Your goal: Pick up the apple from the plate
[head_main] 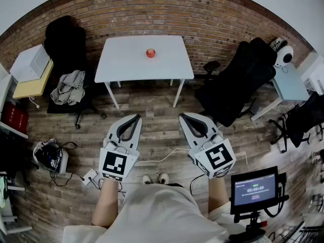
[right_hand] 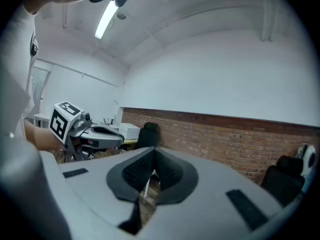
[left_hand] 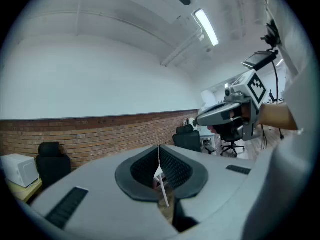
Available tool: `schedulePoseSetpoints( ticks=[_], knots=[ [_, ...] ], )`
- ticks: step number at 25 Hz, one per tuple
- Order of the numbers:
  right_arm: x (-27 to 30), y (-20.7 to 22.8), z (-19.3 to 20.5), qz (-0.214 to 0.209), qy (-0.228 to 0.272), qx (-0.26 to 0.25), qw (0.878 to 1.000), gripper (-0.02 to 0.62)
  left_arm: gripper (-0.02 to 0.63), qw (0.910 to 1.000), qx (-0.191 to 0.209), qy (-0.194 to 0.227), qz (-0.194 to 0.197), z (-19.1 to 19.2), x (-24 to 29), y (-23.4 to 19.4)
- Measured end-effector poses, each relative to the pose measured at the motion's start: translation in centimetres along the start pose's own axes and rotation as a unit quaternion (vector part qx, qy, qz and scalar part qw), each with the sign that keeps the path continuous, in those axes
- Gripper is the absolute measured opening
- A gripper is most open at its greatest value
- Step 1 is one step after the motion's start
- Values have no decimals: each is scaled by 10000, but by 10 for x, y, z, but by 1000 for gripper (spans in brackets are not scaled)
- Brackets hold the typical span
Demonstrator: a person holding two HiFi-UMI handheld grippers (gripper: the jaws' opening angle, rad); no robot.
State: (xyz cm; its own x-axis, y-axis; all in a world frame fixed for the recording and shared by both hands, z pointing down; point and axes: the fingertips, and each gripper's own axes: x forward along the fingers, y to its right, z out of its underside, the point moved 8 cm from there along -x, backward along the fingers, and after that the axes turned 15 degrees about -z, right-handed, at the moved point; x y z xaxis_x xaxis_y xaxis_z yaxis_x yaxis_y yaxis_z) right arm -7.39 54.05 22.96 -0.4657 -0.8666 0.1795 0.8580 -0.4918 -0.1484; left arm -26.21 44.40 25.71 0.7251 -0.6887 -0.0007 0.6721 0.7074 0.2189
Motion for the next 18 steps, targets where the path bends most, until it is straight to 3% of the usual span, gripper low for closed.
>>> schedulePoseSetpoints(
  ticks=[10, 15, 18],
  knots=[
    [2, 3, 8, 38, -8, 89, 10000, 2, 8, 9999, 49, 79, 83, 0, 6, 3],
    [1, 5, 13, -9, 267, 311, 9992, 2, 8, 9998, 15, 109, 136, 1, 7, 8],
    [-1, 16, 12, -103, 453, 437, 9980, 2, 8, 9996, -206, 87, 183, 0, 17, 9]
  ],
)
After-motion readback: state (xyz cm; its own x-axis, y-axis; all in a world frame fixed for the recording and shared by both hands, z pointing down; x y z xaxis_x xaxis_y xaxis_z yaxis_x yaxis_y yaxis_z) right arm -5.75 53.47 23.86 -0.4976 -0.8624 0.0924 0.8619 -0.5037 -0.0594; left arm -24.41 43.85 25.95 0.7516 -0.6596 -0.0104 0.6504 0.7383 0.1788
